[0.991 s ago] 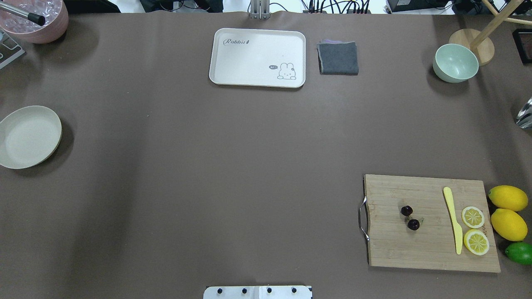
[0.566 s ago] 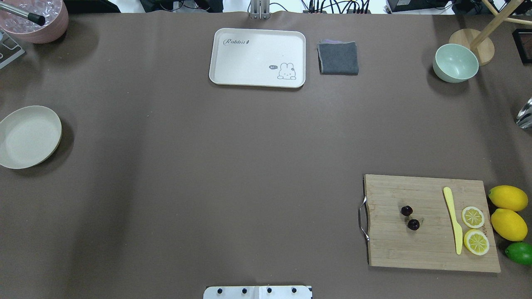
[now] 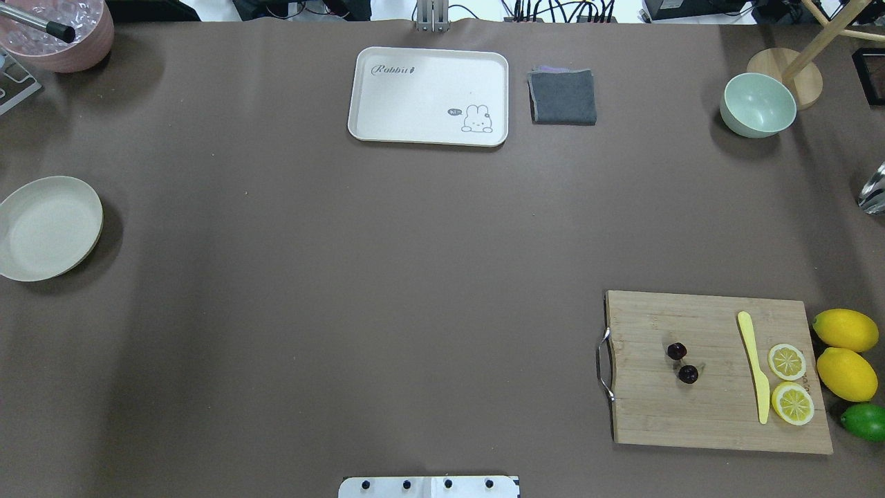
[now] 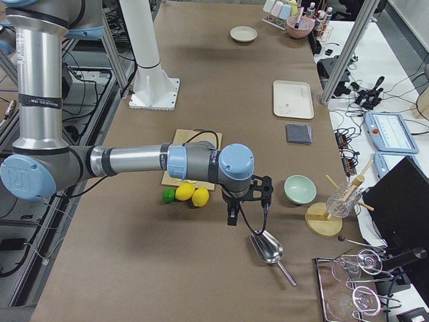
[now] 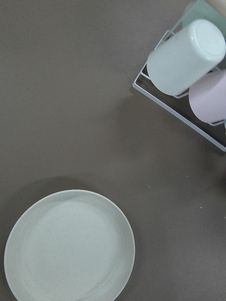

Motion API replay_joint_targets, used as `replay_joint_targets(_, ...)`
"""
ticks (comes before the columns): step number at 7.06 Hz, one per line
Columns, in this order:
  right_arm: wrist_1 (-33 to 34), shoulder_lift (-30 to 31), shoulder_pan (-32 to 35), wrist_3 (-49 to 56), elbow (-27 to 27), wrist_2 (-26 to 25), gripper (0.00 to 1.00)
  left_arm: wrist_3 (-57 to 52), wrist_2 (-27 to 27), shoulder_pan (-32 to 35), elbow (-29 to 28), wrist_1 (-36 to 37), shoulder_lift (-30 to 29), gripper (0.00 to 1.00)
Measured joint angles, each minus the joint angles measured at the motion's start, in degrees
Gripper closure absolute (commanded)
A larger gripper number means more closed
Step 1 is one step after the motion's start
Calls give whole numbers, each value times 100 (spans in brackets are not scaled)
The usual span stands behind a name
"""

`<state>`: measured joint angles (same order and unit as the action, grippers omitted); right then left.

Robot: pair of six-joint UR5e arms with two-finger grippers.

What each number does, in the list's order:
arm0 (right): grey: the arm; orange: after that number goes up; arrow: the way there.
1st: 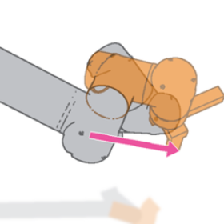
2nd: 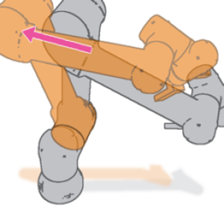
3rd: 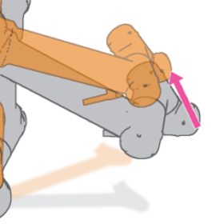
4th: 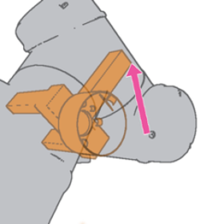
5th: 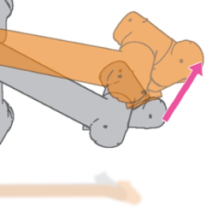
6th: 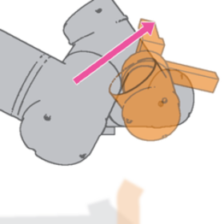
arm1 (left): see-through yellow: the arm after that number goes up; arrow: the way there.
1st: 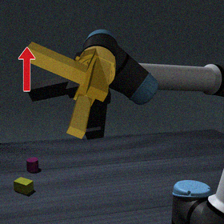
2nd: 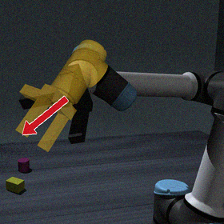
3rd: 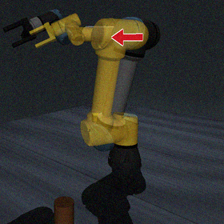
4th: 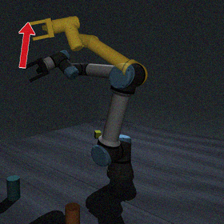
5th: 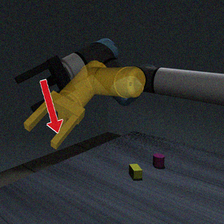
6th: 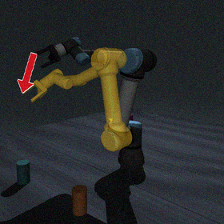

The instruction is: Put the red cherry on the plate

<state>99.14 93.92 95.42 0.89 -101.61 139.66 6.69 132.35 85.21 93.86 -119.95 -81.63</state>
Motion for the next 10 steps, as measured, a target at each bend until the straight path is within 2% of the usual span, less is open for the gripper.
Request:
replay_joint_targets(2,0,-2,3,-35,-60,6,0,271,122,-431,-1469,-1516,-617,2)
replay_joint_targets(3,0,-4,3,-78,-90,14,0,760,121,-627,-1876,-1825,-876,2)
replay_joint_targets(6,-8,-16,-4,-339,-191,31,0,1375,113,-1223,-2470,-2284,-1042,2)
replay_joint_targets(8,-9,-51,-5,-367,-206,22,0,1400,121,-1501,-2580,-2332,-1031,3)
replay_joint_targets(9,-9,-66,-5,-370,-212,19,0,1397,124,-1555,-2598,-2340,-1018,25)
replay_joint_targets(10,-9,-72,-5,-370,-216,18,0,1392,127,-1581,-2612,-2345,-1010,84)
